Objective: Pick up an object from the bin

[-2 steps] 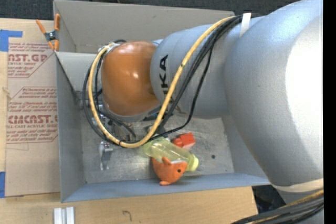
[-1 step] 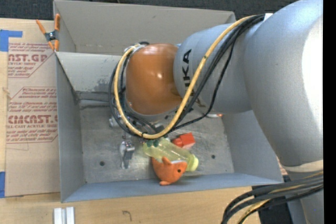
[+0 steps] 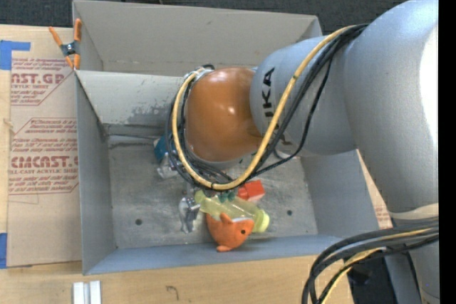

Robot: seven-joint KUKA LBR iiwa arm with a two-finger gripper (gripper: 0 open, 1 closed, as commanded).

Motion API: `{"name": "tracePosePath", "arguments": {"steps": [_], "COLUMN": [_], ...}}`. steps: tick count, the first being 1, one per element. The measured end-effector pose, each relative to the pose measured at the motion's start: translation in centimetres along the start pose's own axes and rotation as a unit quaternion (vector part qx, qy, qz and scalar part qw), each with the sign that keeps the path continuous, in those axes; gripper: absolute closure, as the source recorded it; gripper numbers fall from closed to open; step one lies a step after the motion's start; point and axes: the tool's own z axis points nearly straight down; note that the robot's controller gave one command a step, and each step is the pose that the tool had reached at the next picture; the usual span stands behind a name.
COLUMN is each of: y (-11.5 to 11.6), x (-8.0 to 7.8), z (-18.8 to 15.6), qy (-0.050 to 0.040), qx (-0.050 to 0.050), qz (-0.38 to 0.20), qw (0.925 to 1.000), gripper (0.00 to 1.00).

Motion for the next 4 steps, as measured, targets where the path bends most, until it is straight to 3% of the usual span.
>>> {"name": "tracePosePath", "arguments": {"steps": [1,2,3,4], "y": [-0.8,-3.7,-4.5,-5.4], "x": [-0.2,-1.1,-1.2,-1.5], "z": [-2.9,-3.8,-3.4,-3.4], "qy": [0.0028,-0.0028,-0.0027,0.0048], "qx": [-0.002,-0.002,-0.001,-0.004], "qz": [-0.025,-0.096,-0.135,-0.206], "qw": [0.9997,0.9954,0.9909,0.9786], "gripper": [0.0,0.0,0.0,0.0]}}
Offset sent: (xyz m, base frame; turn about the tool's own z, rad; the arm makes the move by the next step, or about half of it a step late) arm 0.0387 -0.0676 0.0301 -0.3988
